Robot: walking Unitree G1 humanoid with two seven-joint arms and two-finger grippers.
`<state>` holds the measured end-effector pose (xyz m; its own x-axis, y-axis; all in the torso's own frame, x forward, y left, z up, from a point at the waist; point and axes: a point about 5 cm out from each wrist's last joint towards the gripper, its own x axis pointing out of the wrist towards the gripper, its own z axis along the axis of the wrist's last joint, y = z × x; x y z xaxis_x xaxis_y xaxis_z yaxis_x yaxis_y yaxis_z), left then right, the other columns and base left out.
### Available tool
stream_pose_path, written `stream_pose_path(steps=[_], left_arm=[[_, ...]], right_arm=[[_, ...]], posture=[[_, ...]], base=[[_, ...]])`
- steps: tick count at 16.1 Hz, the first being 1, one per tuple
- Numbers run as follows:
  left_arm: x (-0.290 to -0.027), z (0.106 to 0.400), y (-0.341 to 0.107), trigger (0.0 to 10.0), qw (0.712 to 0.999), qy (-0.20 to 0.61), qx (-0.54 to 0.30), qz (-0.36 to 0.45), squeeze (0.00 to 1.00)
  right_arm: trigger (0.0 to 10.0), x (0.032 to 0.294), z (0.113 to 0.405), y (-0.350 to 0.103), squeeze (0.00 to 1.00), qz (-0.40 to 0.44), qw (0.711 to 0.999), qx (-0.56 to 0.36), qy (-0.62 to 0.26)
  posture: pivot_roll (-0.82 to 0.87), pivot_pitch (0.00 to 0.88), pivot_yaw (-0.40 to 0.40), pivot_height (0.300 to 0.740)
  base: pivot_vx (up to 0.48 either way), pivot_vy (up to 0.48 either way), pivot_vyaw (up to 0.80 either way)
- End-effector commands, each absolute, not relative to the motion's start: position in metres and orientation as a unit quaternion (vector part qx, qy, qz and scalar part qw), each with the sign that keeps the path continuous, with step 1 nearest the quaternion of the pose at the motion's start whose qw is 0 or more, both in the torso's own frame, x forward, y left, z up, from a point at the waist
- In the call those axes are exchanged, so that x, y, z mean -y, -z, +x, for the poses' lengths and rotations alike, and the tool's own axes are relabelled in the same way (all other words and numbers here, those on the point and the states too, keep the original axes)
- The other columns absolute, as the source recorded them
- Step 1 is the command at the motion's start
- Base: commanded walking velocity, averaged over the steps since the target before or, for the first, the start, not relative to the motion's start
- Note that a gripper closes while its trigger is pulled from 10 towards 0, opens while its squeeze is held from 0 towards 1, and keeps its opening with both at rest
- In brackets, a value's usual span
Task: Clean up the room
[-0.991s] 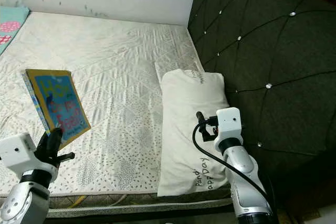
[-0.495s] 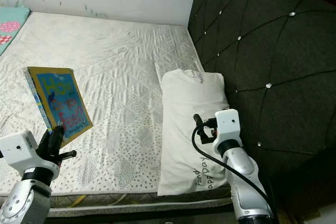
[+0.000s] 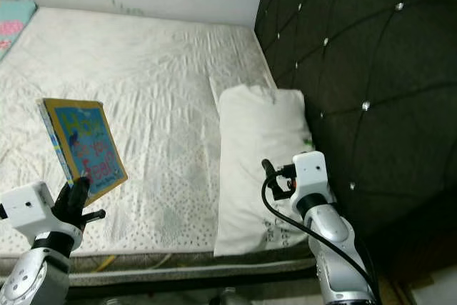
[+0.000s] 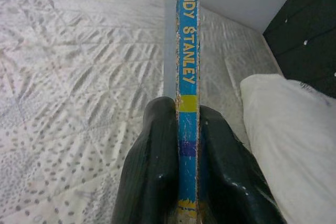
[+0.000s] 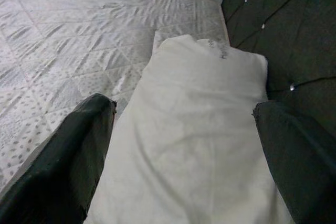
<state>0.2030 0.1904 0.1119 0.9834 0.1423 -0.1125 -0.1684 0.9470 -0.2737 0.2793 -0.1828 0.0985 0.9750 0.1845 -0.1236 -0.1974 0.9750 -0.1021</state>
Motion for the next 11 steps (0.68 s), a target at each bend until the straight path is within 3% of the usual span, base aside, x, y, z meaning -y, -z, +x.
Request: stream_pose_path(steps=[1, 3, 11], left_arm=[[-0.1875, 0.2037, -0.1215, 10.0, 0.987, -0.073, -0.027, -0.144, 0.0], [-0.1867, 0.205, -0.1224, 10.0, 0.987, -0.071, -0.026, -0.144, 0.0], [-0.1851, 0.207, -0.1266, 10.0, 0.987, -0.066, -0.013, -0.145, 0.0]], right_arm=[[10.0, 0.1856, 0.2779, -0.1003, 0.0, -0.058, 0.992, -0.058, -0.095], [10.0, 0.1843, 0.2783, -0.101, 0.0, -0.055, 0.992, -0.058, -0.102], [10.0, 0.18, 0.2811, -0.102, 0.0, -0.057, 0.988, -0.057, -0.129]], posture=[[-0.01, 0.118, -0.114, 0.642], [-0.01, 0.116, -0.112, 0.62], [-0.01, 0.107, -0.118, 0.62]], base=[[0.0, 0.0, 0.0], [0.0, 0.0, 0.0], [0.0, 0.0, 0.0]])
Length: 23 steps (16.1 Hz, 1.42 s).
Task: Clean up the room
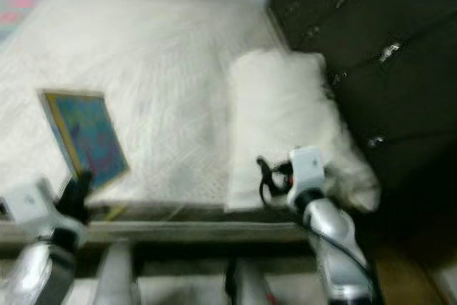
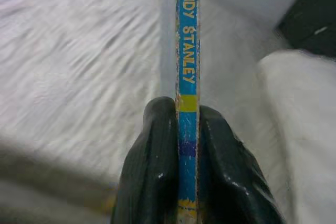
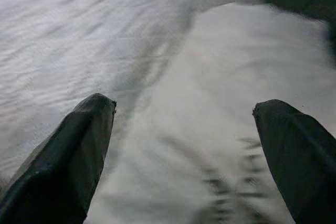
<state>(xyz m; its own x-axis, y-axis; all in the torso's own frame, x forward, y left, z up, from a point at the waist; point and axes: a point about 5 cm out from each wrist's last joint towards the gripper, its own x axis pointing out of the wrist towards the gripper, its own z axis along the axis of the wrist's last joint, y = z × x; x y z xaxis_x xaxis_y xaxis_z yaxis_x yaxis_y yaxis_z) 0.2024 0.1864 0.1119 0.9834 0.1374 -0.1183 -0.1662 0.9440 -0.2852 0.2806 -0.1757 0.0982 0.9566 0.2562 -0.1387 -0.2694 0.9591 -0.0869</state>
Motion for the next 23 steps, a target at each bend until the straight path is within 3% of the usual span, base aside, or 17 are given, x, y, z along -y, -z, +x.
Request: stream_pose_path(steps=[1, 5, 19, 23], left_arm=[[-0.1849, 0.2072, -0.1268, 10.0, 0.987, -0.065, -0.013, -0.145, 0.0], [-0.1847, 0.2077, -0.1282, 10.0, 0.987, -0.062, -0.008, -0.148, 0.0], [-0.1819, 0.2112, -0.1281, 10.0, 0.986, -0.053, -0.009, -0.157, 0.0], [-0.1809, 0.2126, -0.1271, 10.0, 0.986, -0.056, -0.012, -0.159, 0.0]], right_arm=[[10.0, 0.1797, 0.2816, -0.102, 0.0, -0.058, 0.988, -0.057, -0.131], [10.0, 0.1781, 0.2827, -0.1026, 0.0, -0.061, 0.987, -0.056, -0.14], [10.0, 0.1758, 0.2836, -0.1044, 0.0, -0.063, 0.987, -0.05, -0.142], [10.0, 0.1757, 0.2837, -0.104, 0.0, -0.063, 0.987, -0.049, -0.143]], posture=[[-0.01, 0.107, -0.12, 0.62], [-0.01, 0.11, -0.122, 0.62], [-0.02, 0.122, -0.116, 0.62], [-0.02, 0.122, -0.113, 0.62]], base=[[0.0, 0.0, 0.0], [0.0, 0.0, 0.0], [0.29, 0.0, 0.0], [0.0, 0.0, 0.0]])
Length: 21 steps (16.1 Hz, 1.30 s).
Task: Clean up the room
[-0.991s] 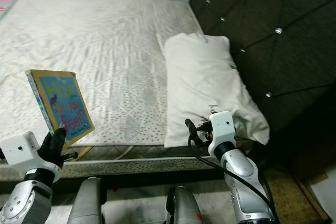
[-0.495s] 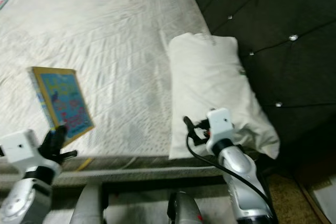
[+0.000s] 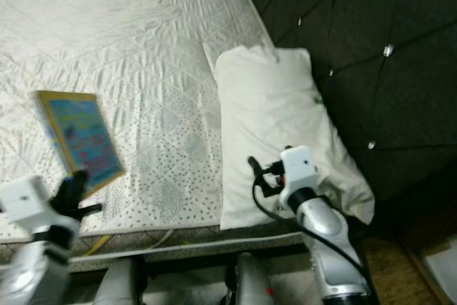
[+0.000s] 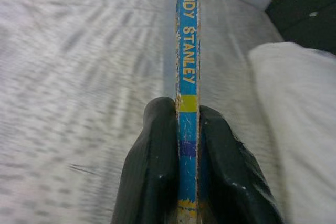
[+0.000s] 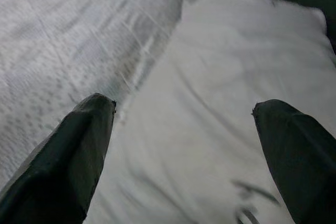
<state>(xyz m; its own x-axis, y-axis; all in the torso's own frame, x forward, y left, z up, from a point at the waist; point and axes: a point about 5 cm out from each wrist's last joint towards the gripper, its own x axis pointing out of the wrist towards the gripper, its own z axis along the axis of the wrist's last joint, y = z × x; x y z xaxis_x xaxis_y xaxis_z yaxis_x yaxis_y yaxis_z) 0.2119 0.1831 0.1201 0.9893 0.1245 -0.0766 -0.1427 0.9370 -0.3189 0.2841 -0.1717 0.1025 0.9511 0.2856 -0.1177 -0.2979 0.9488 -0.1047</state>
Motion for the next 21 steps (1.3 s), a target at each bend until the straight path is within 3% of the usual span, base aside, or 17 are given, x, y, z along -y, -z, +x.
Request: stream_pose_path(steps=[1, 3, 8, 14, 21], left_arm=[[-0.1808, 0.2127, -0.127, 10.0, 0.985, -0.056, -0.013, -0.16, 0.0], [-0.1805, 0.2135, -0.1268, 10.0, 0.985, -0.056, -0.014, -0.162, 0.0], [-0.1801, 0.2144, -0.1281, 10.0, 0.985, -0.062, -0.008, -0.162, 0.0], [-0.1799, 0.2156, -0.132, 10.0, 0.985, -0.059, 0.007, -0.161, 0.0], [-0.1784, 0.217, -0.1314, 10.0, 0.984, -0.056, 0.006, -0.169, 0.0]], right_arm=[[10.0, 0.1753, 0.2834, -0.1038, 0.0, -0.064, 0.986, -0.049, -0.144], [10.0, 0.1748, 0.2832, -0.1034, 0.0, -0.066, 0.986, -0.05, -0.147], [10.0, 0.1741, 0.2828, -0.1037, 0.0, -0.066, 0.985, -0.047, -0.154], [10.0, 0.1734, 0.284, -0.1027, 0.0, -0.068, 0.984, -0.051, -0.159], [10.0, 0.1729, 0.2849, -0.1029, 0.0, -0.073, 0.983, -0.048, -0.162]], posture=[[-0.02, 0.121, -0.113, 0.62], [-0.02, 0.12, -0.114, 0.62], [-0.02, 0.123, -0.116, 0.56], [-0.02, 0.121, -0.116, 0.56], [-0.02, 0.111, -0.118, 0.56]], base=[[0.0, 0.0, 0.0], [0.0, 0.0, 0.0], [0.0, 0.0, 0.0], [0.0, 0.0, 0.0], [0.19, 0.0, 0.0]])
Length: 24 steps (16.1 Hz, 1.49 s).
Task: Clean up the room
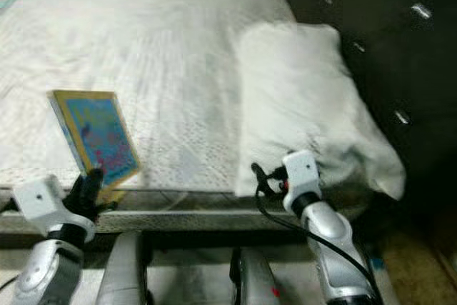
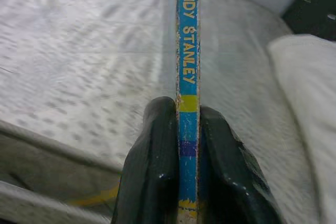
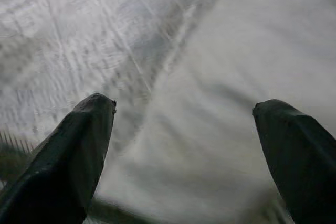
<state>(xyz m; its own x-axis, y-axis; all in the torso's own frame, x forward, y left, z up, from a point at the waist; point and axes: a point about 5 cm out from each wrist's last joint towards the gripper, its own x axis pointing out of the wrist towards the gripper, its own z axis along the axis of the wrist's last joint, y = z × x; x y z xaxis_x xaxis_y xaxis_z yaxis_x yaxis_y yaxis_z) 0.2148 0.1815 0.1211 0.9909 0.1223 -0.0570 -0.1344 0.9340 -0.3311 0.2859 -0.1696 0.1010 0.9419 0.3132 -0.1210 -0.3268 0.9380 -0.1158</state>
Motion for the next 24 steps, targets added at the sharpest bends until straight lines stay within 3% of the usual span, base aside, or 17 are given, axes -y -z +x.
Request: stream_pose_path(steps=[1, 7, 12, 17, 19, 22, 24], left_arm=[[-0.178, 0.217, -0.131, 10.0, 0.984, -0.059, 0.004, -0.17, 0.0], [-0.176, 0.221, -0.128, 10.0, 0.983, -0.051, -0.003, -0.175, 0.0], [-0.162, 0.26, -0.114, 10.0, 0.967, 0.011, -0.059, -0.247, 0.0], [-0.139, 0.285, -0.107, 10.0, 0.933, 0.09, -0.119, -0.328, 0.0], [-0.123, 0.284, -0.091, 10.0, 0.903, 0.129, -0.207, -0.355, 0.0], [-0.109, 0.273, -0.084, 10.0, 0.862, 0.186, -0.264, -0.391, 0.0], [-0.115, 0.272, -0.079, 10.0, 0.86, 0.188, -0.284, -0.379, 0.0]], right_arm=[[10.0, 0.173, 0.285, -0.103, 0.0, -0.073, 0.983, -0.048, -0.162], [10.0, 0.174, 0.285, -0.104, 0.0, -0.076, 0.984, -0.046, -0.158], [10.0, 0.197, 0.277, -0.119, 0.0, -0.108, 0.988, -0.017, -0.109], [10.0, 0.209, 0.274, -0.129, 0.0, -0.128, 0.988, -0.008, -0.088], [10.0, 0.209, 0.274, -0.131, 0.0, -0.138, 0.986, -0.006, -0.091], [10.0, 0.207, 0.276, -0.132, 0.0, -0.139, 0.986, -0.003, -0.091], [10.0, 0.205, 0.276, -0.131, 0.0, -0.14, 0.986, -0.003, -0.093]], posture=[[-0.02, 0.111, -0.118, 0.56], [-0.03, 0.117, -0.12, 0.56], [-0.09, 0.127, -0.122, 0.56], [-0.15, 0.135, -0.122, 0.56], [-0.15, 0.133, -0.121, 0.56], [-0.15, 0.132, -0.12, 0.56], [-0.15, 0.13, -0.117, 0.56]], base=[[0.0, 0.0, 0.0], [0.0, 0.0, 0.0], [0.0, 0.0, 0.0], [0.0, 0.0, 0.0], [0.0, 0.0, 0.0], [0.0, 0.0, 0.0], [0.0, 0.0, 0.0]])
